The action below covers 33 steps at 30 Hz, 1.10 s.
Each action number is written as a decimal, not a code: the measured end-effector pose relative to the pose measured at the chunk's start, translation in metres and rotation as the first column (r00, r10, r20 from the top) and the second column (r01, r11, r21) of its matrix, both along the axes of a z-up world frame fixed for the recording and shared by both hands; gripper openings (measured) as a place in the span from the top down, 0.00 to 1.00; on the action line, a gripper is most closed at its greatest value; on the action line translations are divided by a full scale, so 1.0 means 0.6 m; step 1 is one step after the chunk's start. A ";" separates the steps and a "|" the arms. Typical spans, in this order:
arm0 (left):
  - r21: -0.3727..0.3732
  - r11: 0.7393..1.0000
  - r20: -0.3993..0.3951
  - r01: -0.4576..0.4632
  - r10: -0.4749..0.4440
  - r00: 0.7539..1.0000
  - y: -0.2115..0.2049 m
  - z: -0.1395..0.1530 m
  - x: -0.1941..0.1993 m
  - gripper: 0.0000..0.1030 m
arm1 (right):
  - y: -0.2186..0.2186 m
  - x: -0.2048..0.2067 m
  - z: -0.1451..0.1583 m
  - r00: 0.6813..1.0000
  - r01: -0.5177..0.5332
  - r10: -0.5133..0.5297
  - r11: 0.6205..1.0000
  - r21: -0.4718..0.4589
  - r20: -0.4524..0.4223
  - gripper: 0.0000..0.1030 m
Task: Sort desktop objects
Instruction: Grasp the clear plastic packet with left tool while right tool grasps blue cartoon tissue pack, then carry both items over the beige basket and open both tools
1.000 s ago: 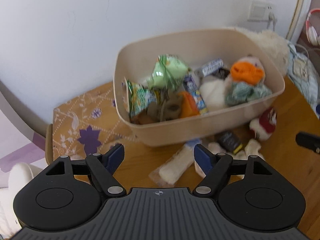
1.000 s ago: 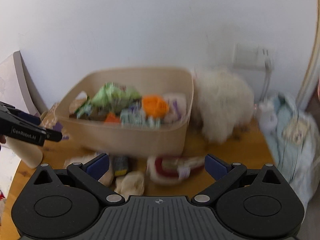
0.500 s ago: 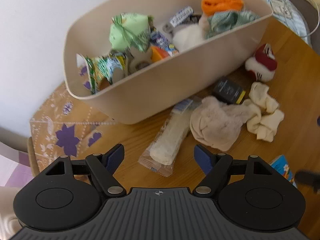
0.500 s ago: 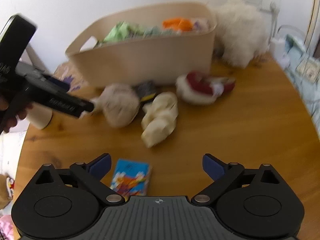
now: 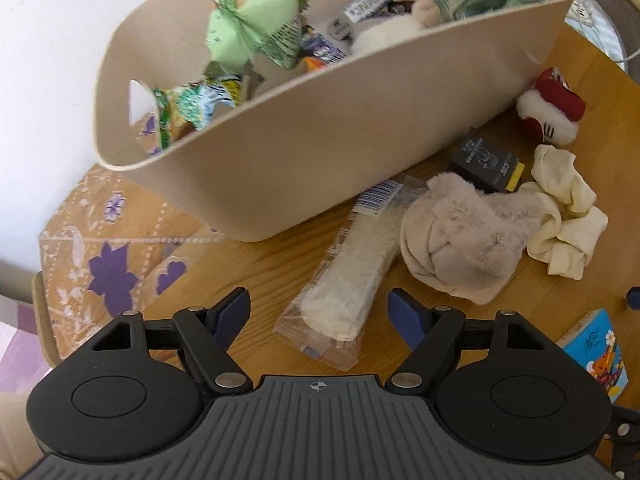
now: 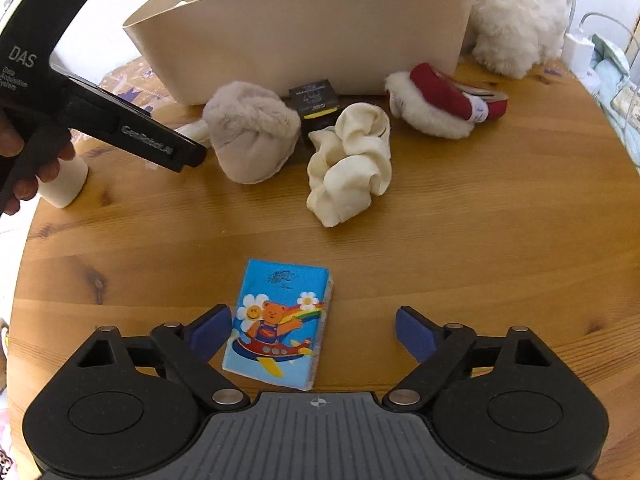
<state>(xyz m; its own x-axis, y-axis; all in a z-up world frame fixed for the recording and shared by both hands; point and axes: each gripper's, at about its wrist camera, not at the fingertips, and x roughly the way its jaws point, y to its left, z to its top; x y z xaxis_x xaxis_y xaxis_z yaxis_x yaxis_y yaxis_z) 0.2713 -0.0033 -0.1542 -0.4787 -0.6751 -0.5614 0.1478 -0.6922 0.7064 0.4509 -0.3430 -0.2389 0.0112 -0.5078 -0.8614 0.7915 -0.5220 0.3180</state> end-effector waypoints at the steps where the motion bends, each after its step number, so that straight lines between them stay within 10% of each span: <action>1: 0.006 1.000 0.004 -0.007 0.007 1.000 -0.001 -0.003 -0.002 0.26 | -0.001 0.002 0.000 1.000 0.000 0.000 1.000 0.000 -0.006 0.14; 5: 0.045 0.999 -0.015 0.002 -0.001 1.000 -0.002 -0.001 -0.008 0.39 | -0.004 0.003 0.001 0.999 0.001 -0.001 1.000 0.001 -0.036 0.19; 12: 0.137 0.991 -0.006 -0.010 0.011 1.000 -0.006 0.004 -0.007 0.63 | 0.003 -0.008 0.008 0.996 0.017 -0.015 1.000 0.022 -0.084 0.58; 33: 0.210 0.974 0.002 -0.088 0.090 0.996 0.013 0.001 0.049 0.73 | 0.047 -0.043 0.014 0.990 0.137 -0.137 0.990 -0.014 -0.013 0.58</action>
